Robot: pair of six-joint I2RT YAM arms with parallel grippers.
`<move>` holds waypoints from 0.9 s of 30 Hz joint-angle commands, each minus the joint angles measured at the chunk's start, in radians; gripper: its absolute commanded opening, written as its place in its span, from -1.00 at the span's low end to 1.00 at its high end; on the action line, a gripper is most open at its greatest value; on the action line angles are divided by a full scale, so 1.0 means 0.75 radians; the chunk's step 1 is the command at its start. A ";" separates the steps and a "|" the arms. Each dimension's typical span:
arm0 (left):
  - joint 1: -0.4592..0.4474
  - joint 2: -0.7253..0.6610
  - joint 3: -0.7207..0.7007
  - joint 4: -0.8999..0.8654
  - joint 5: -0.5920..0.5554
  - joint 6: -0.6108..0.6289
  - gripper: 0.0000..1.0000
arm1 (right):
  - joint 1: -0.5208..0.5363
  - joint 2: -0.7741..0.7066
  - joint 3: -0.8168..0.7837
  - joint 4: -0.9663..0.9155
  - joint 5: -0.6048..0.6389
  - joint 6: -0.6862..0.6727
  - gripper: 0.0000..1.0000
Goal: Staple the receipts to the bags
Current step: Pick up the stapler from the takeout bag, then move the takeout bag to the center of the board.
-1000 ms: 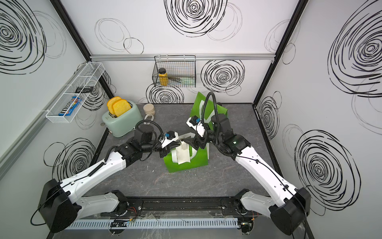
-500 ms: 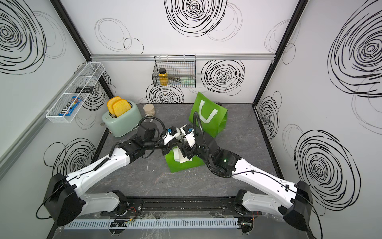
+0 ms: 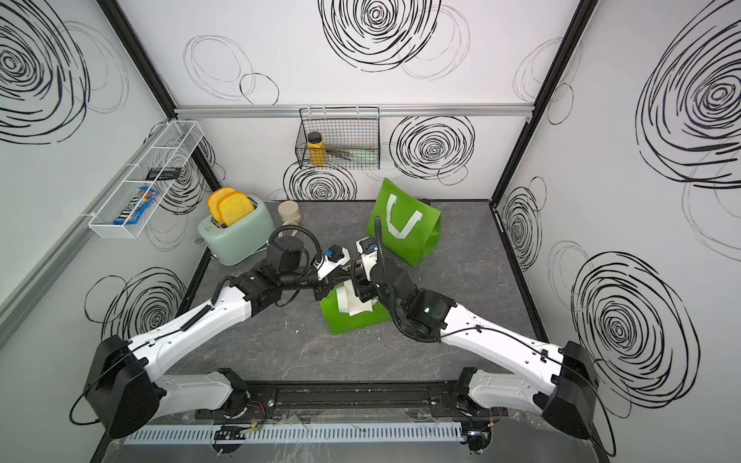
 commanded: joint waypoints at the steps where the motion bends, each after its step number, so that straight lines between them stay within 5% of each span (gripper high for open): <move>1: 0.009 -0.010 0.029 0.038 0.002 -0.006 -1.00 | 0.006 0.025 0.017 -0.035 0.024 0.041 -0.15; 6: 0.009 -0.014 0.022 0.036 -0.002 -0.001 -1.00 | -0.002 0.022 0.049 -0.028 0.003 0.026 -0.58; 14: 0.010 -0.006 0.016 0.006 -0.032 0.022 -1.00 | -0.093 -0.011 0.244 -0.022 0.039 -0.029 -0.59; 22: 0.054 -0.005 0.049 -0.085 -0.184 0.069 -1.00 | -0.431 -0.111 0.302 -0.126 -0.044 -0.030 -0.59; 27: 0.186 -0.027 0.061 -0.071 -0.393 0.096 -1.00 | -0.697 -0.182 0.175 -0.300 -0.204 0.006 -0.58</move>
